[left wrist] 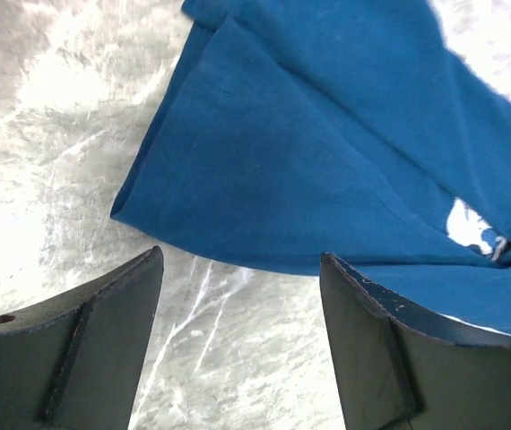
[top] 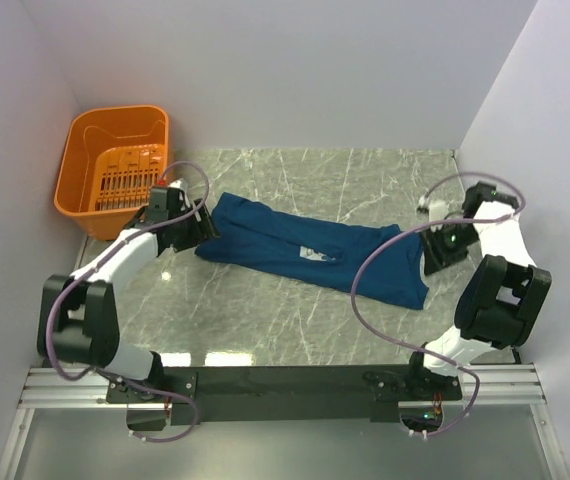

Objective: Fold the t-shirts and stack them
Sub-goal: Fold the tshirt

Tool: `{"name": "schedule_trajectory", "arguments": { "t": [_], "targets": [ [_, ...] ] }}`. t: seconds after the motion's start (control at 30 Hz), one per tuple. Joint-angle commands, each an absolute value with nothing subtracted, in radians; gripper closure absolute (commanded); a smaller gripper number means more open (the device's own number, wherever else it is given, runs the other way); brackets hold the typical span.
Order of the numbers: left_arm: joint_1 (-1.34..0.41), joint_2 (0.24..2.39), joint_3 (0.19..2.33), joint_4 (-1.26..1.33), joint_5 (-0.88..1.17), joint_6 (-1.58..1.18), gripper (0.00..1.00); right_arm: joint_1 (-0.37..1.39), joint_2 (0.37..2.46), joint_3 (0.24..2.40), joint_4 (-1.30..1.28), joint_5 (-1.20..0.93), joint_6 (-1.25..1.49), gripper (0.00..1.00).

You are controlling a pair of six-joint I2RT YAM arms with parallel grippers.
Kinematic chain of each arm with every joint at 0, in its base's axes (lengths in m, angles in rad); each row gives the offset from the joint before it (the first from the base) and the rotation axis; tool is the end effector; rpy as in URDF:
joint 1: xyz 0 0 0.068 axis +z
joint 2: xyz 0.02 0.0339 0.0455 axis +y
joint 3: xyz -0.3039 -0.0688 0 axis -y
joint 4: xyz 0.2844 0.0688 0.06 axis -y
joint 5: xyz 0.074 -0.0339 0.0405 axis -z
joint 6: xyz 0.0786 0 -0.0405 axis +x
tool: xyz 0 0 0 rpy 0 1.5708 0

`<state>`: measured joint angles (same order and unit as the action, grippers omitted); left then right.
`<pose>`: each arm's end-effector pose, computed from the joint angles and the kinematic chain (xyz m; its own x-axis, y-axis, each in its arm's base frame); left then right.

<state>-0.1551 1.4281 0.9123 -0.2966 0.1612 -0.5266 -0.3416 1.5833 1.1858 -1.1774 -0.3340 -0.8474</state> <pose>0.3518 -0.0678 0.2162 -0.7515 -0.3846 -0.5360 -0.1344 0.8847 -0.4464 0.2994 -0.0791 0.2143 -0.8619 -0.4451 -0.2430 -0.4959 0.8400 0.2201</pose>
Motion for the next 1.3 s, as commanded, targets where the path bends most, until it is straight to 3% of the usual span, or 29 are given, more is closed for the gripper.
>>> {"name": "schedule_trajectory", "arguments": {
  "t": [0.0,0.13,0.33,0.57,0.77,1.13,1.27],
  "targets": [
    [-0.153,1.497,0.985,-0.253,0.201,-0.512,0.25,-0.344,1.606,1.320,-1.166,-0.495,-0.736,0.52],
    [-0.153,1.604,1.122,-0.258,0.202,-0.512,0.26,-0.344,1.716,1.442,-1.045,-0.619,-0.487,0.50],
    [-0.153,1.759,1.282,-0.270,0.173,-0.512,0.29,-0.334,1.874,1.560,-0.925,-0.627,-0.262,0.49],
    [-0.153,1.919,1.451,-0.304,0.155,-0.509,0.32,-0.333,1.977,1.637,-0.890,-0.528,-0.204,0.51],
    [-0.153,2.026,1.563,-0.330,0.144,-0.509,0.34,-0.333,1.985,1.600,-0.871,-0.449,-0.196,0.56],
    [-0.153,2.126,1.649,-0.342,0.141,-0.495,0.35,-0.345,1.947,1.483,-0.827,-0.431,-0.175,0.56],
    [-0.153,2.166,1.690,-0.350,0.132,-0.488,0.42,-0.348,1.947,1.477,-0.824,-0.443,-0.175,0.56]
  ]
}}
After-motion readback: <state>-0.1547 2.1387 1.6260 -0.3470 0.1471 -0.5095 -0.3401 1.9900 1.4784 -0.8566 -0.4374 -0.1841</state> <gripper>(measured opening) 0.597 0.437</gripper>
